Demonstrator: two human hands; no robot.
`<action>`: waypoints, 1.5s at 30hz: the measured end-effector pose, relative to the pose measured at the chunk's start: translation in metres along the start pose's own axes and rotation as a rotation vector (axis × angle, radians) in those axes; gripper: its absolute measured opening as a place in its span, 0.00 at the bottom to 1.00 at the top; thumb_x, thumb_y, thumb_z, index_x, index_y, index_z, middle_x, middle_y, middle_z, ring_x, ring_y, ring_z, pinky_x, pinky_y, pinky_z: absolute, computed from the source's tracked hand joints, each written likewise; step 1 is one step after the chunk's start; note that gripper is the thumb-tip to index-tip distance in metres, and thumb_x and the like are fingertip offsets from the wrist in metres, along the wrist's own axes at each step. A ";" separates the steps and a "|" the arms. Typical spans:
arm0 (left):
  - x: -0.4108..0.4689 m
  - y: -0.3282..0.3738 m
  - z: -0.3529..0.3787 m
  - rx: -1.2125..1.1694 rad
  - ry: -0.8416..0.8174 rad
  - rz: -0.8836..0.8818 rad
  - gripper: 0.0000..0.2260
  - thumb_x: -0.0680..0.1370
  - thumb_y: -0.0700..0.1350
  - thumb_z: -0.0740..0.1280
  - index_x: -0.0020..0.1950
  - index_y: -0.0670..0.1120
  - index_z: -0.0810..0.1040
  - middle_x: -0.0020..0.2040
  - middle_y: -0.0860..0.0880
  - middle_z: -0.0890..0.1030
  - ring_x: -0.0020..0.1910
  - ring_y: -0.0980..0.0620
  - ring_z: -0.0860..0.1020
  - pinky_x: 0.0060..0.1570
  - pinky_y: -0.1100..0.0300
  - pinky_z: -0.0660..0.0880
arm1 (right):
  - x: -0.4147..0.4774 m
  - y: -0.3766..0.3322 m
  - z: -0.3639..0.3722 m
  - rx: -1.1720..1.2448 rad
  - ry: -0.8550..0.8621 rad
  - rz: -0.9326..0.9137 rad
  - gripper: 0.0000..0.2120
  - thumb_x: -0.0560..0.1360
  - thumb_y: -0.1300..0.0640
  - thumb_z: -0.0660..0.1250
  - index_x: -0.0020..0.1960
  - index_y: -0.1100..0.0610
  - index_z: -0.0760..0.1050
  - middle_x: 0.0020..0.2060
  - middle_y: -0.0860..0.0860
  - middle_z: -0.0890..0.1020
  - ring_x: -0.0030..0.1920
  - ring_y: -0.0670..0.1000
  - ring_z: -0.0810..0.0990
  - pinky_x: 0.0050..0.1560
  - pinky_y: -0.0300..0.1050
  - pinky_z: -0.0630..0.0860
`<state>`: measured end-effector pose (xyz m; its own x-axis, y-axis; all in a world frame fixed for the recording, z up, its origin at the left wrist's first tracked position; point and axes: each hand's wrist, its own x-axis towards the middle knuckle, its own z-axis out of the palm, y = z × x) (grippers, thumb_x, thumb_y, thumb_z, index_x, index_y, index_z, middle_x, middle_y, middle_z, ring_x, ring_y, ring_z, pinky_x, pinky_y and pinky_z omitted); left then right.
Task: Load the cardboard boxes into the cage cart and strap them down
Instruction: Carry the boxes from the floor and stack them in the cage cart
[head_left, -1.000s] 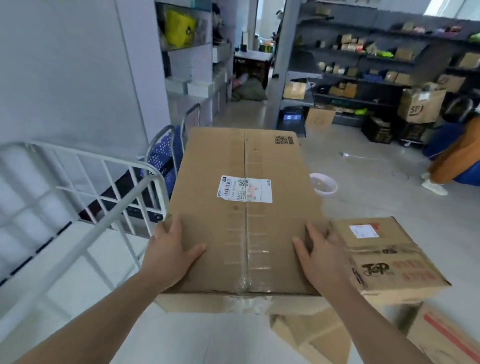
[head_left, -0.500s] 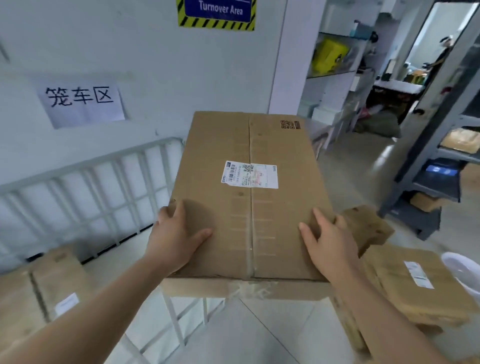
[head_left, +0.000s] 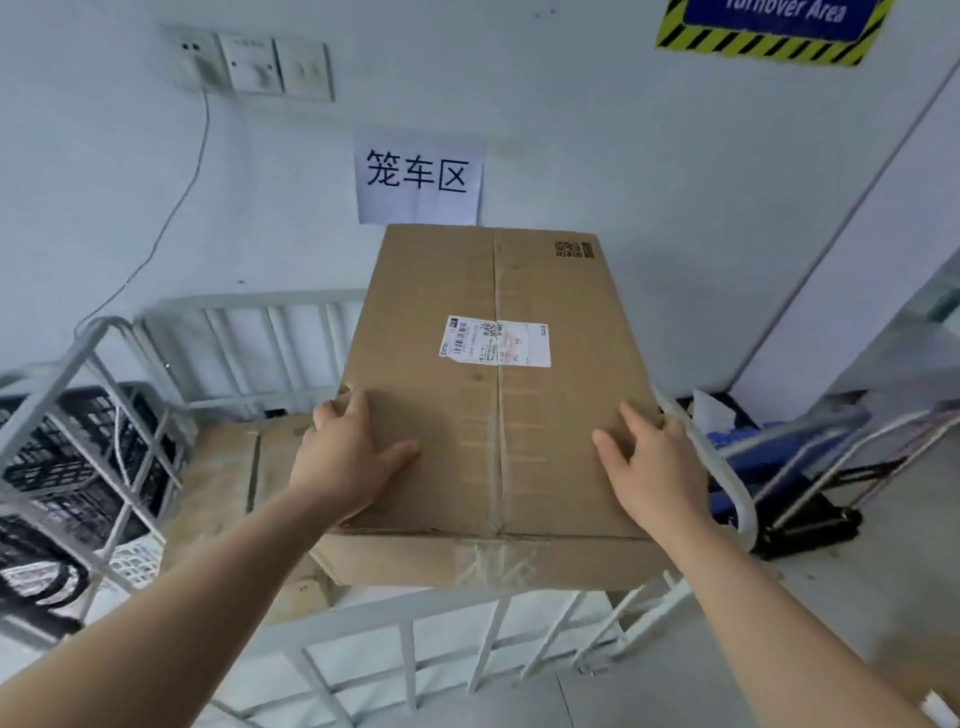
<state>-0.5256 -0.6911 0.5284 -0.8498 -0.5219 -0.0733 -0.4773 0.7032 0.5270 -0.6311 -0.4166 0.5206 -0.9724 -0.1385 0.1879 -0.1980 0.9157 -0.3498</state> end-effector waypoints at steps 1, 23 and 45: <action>0.008 -0.006 0.002 0.000 0.001 -0.034 0.31 0.71 0.62 0.69 0.66 0.47 0.65 0.68 0.39 0.66 0.62 0.36 0.72 0.60 0.49 0.71 | 0.011 -0.005 0.009 0.003 -0.026 -0.017 0.26 0.77 0.40 0.58 0.71 0.49 0.66 0.62 0.62 0.70 0.60 0.63 0.73 0.53 0.51 0.73; 0.237 -0.164 0.154 0.036 -0.295 -0.403 0.34 0.72 0.62 0.68 0.70 0.46 0.61 0.70 0.41 0.62 0.64 0.40 0.71 0.60 0.50 0.71 | 0.184 -0.055 0.307 -0.066 -0.504 0.005 0.25 0.78 0.41 0.57 0.72 0.48 0.64 0.66 0.59 0.68 0.62 0.60 0.72 0.57 0.52 0.72; 0.311 -0.329 0.390 0.048 -0.323 -0.600 0.38 0.72 0.63 0.68 0.75 0.49 0.56 0.73 0.43 0.59 0.66 0.39 0.68 0.63 0.47 0.67 | 0.195 0.000 0.613 -0.051 -0.603 -0.059 0.22 0.76 0.45 0.63 0.67 0.53 0.71 0.59 0.60 0.71 0.57 0.62 0.74 0.53 0.53 0.74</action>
<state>-0.7202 -0.8964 0.0020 -0.4555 -0.6628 -0.5943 -0.8897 0.3619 0.2783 -0.8967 -0.6752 -0.0052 -0.8614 -0.3655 -0.3528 -0.2624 0.9148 -0.3070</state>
